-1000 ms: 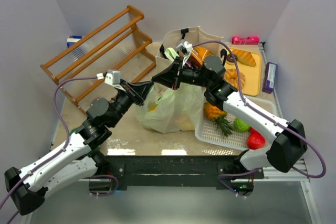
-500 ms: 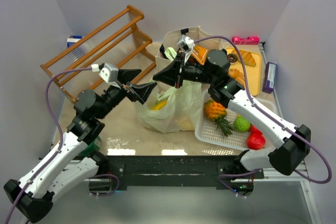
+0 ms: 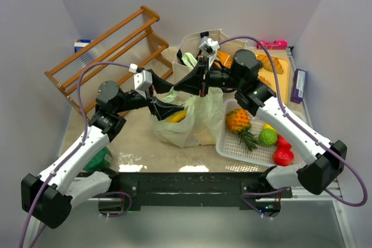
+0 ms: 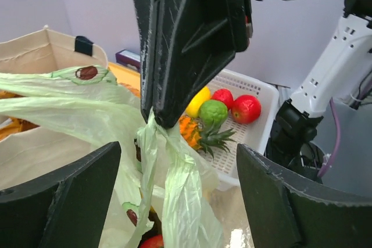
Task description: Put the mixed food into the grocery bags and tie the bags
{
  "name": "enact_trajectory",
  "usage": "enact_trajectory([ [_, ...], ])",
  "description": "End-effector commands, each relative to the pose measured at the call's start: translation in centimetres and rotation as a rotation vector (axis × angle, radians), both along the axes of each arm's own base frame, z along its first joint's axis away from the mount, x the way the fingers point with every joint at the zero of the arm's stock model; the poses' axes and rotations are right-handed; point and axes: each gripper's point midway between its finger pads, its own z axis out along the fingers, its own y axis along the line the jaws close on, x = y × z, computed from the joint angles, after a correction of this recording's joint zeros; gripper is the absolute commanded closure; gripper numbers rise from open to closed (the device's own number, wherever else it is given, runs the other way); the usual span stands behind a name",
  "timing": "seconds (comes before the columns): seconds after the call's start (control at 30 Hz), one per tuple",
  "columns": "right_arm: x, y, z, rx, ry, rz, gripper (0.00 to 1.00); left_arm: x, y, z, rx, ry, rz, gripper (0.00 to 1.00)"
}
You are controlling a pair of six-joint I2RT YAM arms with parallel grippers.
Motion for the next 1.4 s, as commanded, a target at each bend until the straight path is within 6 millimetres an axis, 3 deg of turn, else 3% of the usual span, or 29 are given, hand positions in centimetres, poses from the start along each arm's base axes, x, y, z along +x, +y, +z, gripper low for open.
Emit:
enact_trajectory([
  [0.0, -1.2, -0.6, 2.8, 0.031, -0.067, 0.042, 1.0, -1.4, -0.6, 2.4, -0.03, -0.129, -0.141, 0.23],
  [0.27, -1.1, -0.6, 3.3, 0.031, -0.073, 0.047, 1.0, -2.4, -1.1, 1.5, -0.024, -0.104, -0.247, 0.37],
  [0.53, -0.8, -0.9, 4.0, 0.04, -0.087, 0.042, 1.0, -3.1, -1.1, -1.8, 0.027, 0.012, -0.292, 0.61],
  [0.93, 0.0, -0.5, 4.1, 0.042, -0.09, 0.039, 1.0, -3.1, -0.7, -4.3, 0.05, 0.107, -0.249, 0.65],
  [1.03, 0.6, -0.4, 3.9, 0.039, -0.085, 0.016, 1.0, -2.2, -0.7, -4.9, 0.052, 0.155, -0.189, 0.85],
  [1.07, 1.0, -0.5, 3.8, 0.034, -0.085, 0.002, 1.0, -1.3, -0.6, -5.5, 0.065, 0.188, -0.136, 0.99],
  [1.13, 1.5, -0.7, 3.5, 0.024, -0.088, -0.025, 0.99, -0.1, -0.3, -5.5, 0.069, 0.208, -0.051, 1.0],
  [1.2, 2.7, -1.5, 3.6, 0.015, -0.11, -0.092, 0.81, 0.6, 0.1, -5.7, 0.07, 0.221, 0.009, 1.0],
  [1.23, 3.2, -2.0, 3.5, 0.005, -0.111, -0.119, 0.67, 0.8, 0.2, -5.6, 0.067, 0.226, 0.026, 1.0],
  [1.3, 4.7, -3.4, 3.7, -0.006, -0.155, -0.199, 0.59, 1.1, 0.5, -5.3, 0.056, 0.232, 0.06, 1.0],
  [1.33, 5.2, -3.8, 3.1, -0.032, -0.143, -0.226, 0.44, 1.2, 0.5, -5.2, 0.053, 0.234, 0.071, 1.0],
  [1.37, 6.0, -4.5, 3.0, -0.042, -0.154, -0.261, 0.36, 1.5, 0.8, -5.1, 0.049, 0.25, 0.099, 1.0],
])
